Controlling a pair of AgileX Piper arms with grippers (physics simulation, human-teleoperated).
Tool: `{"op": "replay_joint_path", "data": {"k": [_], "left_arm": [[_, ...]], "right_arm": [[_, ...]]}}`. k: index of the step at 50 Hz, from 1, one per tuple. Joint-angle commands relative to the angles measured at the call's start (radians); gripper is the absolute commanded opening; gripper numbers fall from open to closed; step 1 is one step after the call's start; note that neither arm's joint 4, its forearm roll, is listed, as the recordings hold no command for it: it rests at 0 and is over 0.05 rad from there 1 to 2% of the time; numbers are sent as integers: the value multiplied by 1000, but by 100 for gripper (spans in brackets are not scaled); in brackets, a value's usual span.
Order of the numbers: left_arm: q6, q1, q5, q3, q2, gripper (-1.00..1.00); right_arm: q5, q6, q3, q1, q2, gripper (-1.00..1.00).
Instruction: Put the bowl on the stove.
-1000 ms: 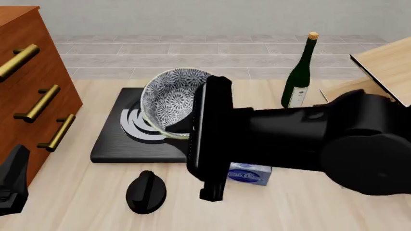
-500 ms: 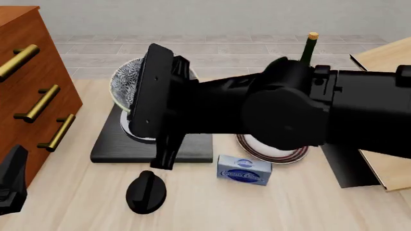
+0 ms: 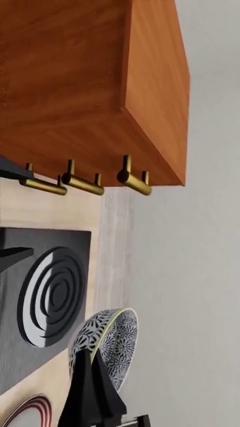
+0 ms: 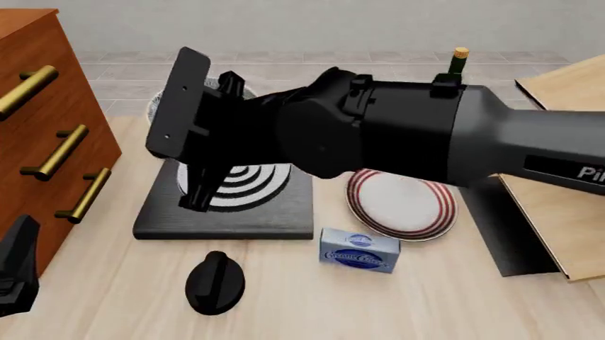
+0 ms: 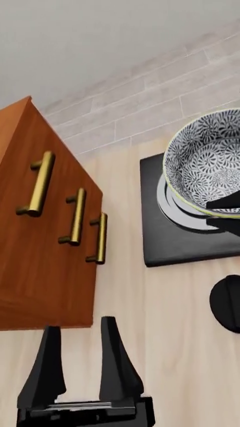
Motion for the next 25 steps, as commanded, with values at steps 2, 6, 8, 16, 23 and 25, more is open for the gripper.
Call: {"op": "replay_joint_path", "data": {"k": [2,6,8,16,23,25], "left_arm": [[3,13,13,0,0,100],[5,16,13,0,0,100],[5,18,13,0,0,100],[3,28,20,0,2,100],[7,31,8,0,13,100],[8,34,3,0,18,100]], "right_arm": [[-9,36,-88,-26,85,-100],[-12,42,-104,-38,110,-100],[-18,47,-112,-43,124,-100],[-36,59,-106,-46,145,-100],[-35,60,-126,-53,170,-100],[-30,60,-138,-55,177,-100]]}}
